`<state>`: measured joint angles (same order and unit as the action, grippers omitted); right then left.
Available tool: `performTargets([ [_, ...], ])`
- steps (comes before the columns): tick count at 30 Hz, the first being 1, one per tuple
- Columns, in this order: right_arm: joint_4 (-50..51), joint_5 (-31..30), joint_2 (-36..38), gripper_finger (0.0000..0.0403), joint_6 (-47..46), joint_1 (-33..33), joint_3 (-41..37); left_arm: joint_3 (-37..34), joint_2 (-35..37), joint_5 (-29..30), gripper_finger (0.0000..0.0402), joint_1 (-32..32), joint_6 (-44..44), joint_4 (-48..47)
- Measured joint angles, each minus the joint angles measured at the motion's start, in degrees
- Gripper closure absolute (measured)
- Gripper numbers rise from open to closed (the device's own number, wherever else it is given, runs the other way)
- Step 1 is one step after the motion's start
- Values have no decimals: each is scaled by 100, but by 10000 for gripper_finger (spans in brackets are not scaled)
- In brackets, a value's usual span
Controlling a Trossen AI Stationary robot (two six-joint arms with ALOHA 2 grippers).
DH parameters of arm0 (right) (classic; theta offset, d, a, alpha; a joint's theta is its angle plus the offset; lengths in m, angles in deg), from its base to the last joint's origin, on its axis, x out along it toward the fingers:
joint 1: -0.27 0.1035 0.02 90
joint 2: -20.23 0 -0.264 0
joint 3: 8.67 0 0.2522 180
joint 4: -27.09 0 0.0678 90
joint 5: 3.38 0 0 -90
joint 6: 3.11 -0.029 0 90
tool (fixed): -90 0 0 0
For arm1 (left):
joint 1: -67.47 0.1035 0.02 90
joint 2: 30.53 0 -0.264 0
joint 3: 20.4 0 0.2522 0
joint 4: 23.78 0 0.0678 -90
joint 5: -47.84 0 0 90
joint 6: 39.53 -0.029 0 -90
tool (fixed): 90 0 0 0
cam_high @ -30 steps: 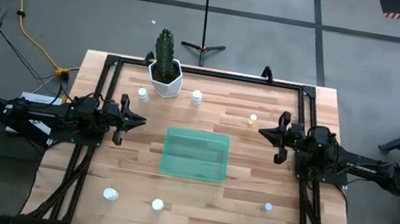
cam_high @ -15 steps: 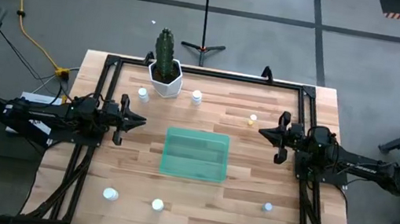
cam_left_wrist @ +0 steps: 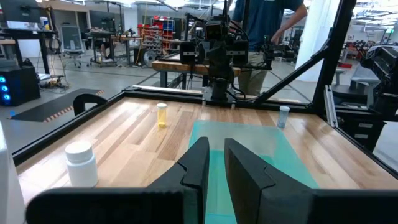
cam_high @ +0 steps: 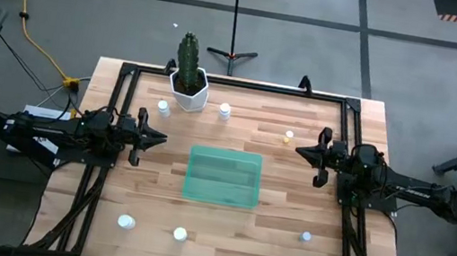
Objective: Pick and place pill bottles into a basket
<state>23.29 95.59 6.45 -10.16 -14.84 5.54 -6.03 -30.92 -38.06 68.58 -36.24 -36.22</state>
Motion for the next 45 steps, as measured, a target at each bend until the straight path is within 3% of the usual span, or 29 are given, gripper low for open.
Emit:
performTargets([
  [26,-10,-2,-2,402,-3,0,0,2,1,0,314,0,67,10],
  [29,-72,76,-2,402,-755,15,4,2,1,181,314,-1,570,97],
  [32,-55,176,-2,402,-1933,28,36,14,1,378,314,0,1799,201],
  [36,-100,-331,-2,402,-2777,25,74,56,-2,428,314,-1,3133,214],
  [41,-53,-863,-2,402,-3584,26,79,61,-2,440,314,-1,3303,195],
  [45,-11,-1058,-4,402,-3500,24,80,67,-2,442,314,-1,3236,213],
])
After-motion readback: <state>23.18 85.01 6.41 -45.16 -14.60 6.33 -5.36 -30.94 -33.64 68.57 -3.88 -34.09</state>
